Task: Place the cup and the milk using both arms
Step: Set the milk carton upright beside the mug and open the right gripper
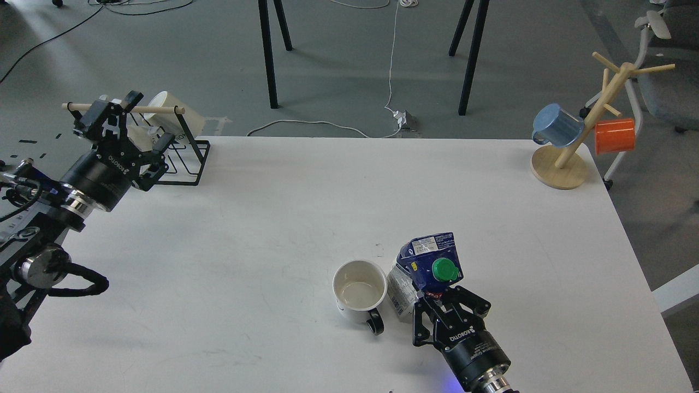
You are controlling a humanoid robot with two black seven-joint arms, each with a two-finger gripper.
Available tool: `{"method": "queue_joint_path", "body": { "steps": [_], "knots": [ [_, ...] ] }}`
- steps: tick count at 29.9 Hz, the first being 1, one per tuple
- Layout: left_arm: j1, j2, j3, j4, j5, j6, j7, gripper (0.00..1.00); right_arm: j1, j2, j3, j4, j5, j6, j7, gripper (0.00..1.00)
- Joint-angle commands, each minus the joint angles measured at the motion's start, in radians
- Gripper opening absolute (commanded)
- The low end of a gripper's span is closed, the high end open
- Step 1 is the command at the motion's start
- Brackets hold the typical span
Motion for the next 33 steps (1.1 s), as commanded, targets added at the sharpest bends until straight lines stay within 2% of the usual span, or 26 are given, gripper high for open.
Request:
{"method": "queue_joint_path", "body": {
  "steps": [1,7,21,27,29,31,33],
  "knots": [
    [0.000,-0.001,0.000,0.001,0.000,0.000,0.000,0.99,-0.003,0.000,-0.004,-0.001,-0.004,0.000,0.000,0.27],
    [0.000,0.000,0.000,0.001,0.000,0.000,0.000,0.99,-0.001,0.000,0.001,-0.005,-0.004,0.000,-0.001,0.32],
    [0.000,0.000,0.000,0.001,0.000,0.000,0.000,0.99,-0.003,0.000,0.007,-0.012,-0.002,0.000,-0.001,0.51],
    [0.000,0.002,0.000,0.001,0.000,0.000,0.000,0.99,-0.003,-0.002,0.006,-0.012,-0.002,0.000,-0.001,0.67],
    [0.000,0.002,0.000,0.001,0.000,0.000,0.000,0.99,-0.003,0.000,0.004,-0.012,-0.002,0.000,-0.001,0.75],
    [0.000,0.002,0.000,0.001,0.000,0.000,0.000,0.99,-0.003,0.000,0.002,-0.012,-0.002,0.000,-0.001,0.95],
    [0.000,0.003,0.000,0.001,0.000,0.000,0.000,0.99,-0.003,-0.002,-0.001,-0.011,-0.002,0.000,-0.001,0.98]
  ]
}}
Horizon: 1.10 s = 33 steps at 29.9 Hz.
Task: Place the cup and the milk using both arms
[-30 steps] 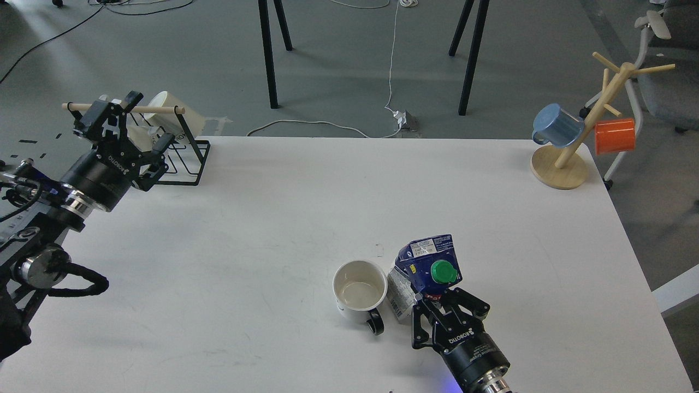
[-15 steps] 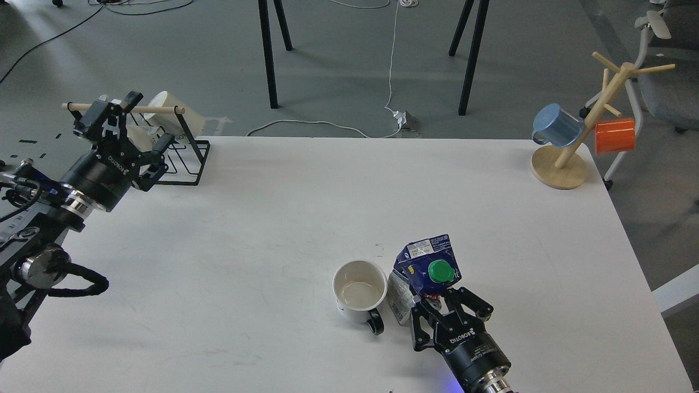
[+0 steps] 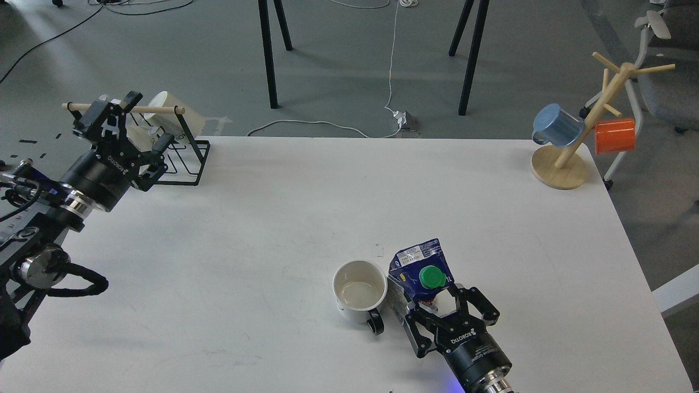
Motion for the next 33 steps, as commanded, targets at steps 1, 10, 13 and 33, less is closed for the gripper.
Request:
{"method": "queue_joint_path", "body": {
  "steps": [1,10,13,33],
  "knots": [
    [0.000,0.003,0.000,0.000,0.000,0.000,0.000,0.99,0.000,0.001,-0.003,0.002,0.000,0.000,0.000,0.98],
    [0.006,0.003,0.000,0.000,0.000,0.000,0.000,0.99,-0.002,-0.001,-0.003,0.002,-0.002,0.000,0.000,0.98],
    [0.006,0.002,0.000,0.000,0.000,0.000,0.000,0.99,-0.003,-0.001,-0.005,0.005,0.000,0.000,0.000,0.98],
    [0.008,0.003,0.000,0.000,0.000,0.000,0.000,0.99,-0.063,-0.014,-0.013,0.011,-0.009,0.000,-0.002,0.98]
  ]
}}
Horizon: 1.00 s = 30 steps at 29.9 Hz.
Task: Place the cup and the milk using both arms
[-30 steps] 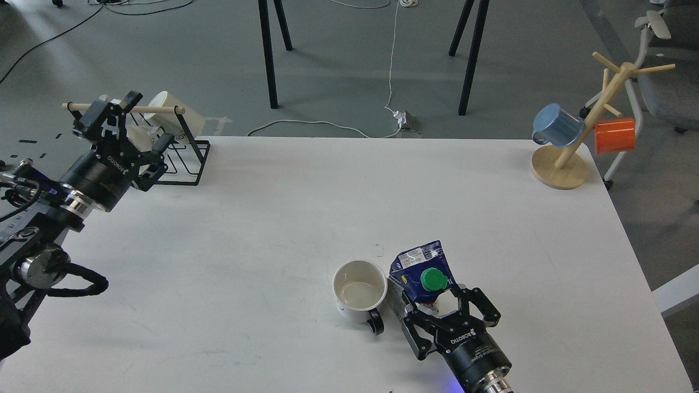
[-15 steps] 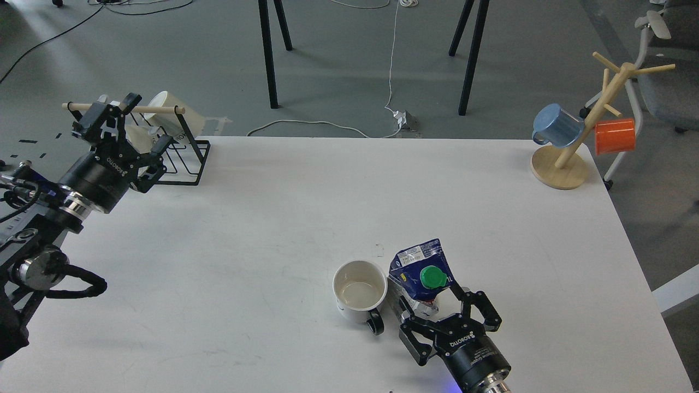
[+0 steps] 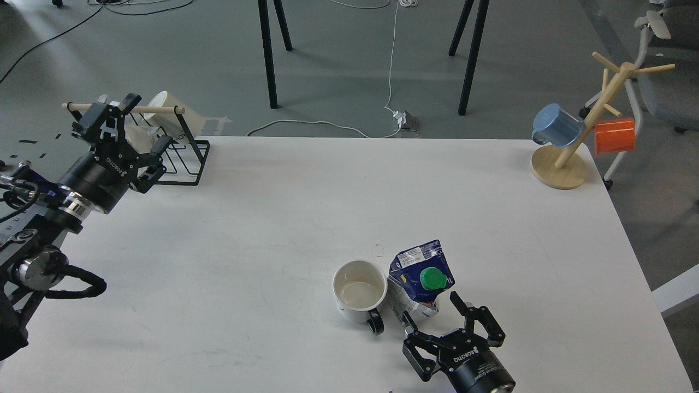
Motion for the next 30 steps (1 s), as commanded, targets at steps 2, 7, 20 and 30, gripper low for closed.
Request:
{"method": "queue_joint_path", "body": {
  "steps": [2,7,20,30],
  "knots": [
    [0.001,-0.001,0.000,0.000,0.001,0.000,0.000,0.99,-0.006,0.001,-0.001,0.004,-0.019,0.000,0.000,0.98],
    [0.001,0.000,0.000,0.000,0.000,0.000,0.000,0.99,-0.019,0.001,-0.001,0.013,-0.033,0.000,0.000,0.98],
    [0.001,0.000,0.000,0.000,0.000,0.000,0.000,0.99,-0.075,-0.051,0.001,0.105,-0.077,0.000,0.001,0.98],
    [0.001,0.000,-0.003,0.038,-0.002,0.000,0.000,0.99,-0.259,-0.363,0.011,0.257,-0.077,0.000,0.004,0.98]
  ]
}}
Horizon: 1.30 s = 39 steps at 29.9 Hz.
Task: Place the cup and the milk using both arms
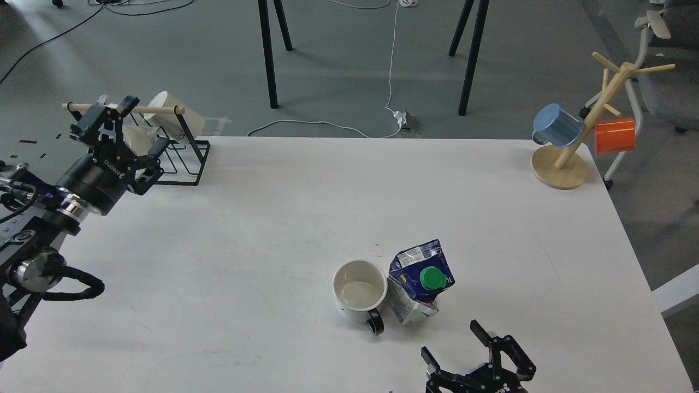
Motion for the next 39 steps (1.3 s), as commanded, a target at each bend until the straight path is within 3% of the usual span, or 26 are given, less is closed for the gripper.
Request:
{"method": "queue_joint_path", "body": {
  "steps": [1,11,18,26,39],
  "knots": [
    [-0.004,0.005,-0.006,0.006,-0.002,0.000,0.000,0.99,-0.078,-0.155,0.005,0.023,-0.003,0.000,0.002,0.98],
    [-0.018,0.017,-0.013,0.005,-0.003,0.000,0.000,0.99,-0.130,-0.512,0.042,0.003,-0.012,0.000,0.012,0.98],
    [-0.007,0.019,-0.013,0.005,-0.006,0.000,0.000,0.99,-0.125,-0.658,0.264,-0.037,-0.010,0.000,0.012,0.98],
    [-0.002,0.038,-0.015,-0.006,-0.006,0.000,0.000,0.99,-0.018,-0.638,0.545,-0.255,-0.012,0.000,0.012,0.98],
    [0.021,0.103,-0.009,-0.004,-0.006,0.000,0.000,0.99,0.451,-0.490,0.348,-0.580,-0.078,0.000,0.012,0.98]
  ]
}}
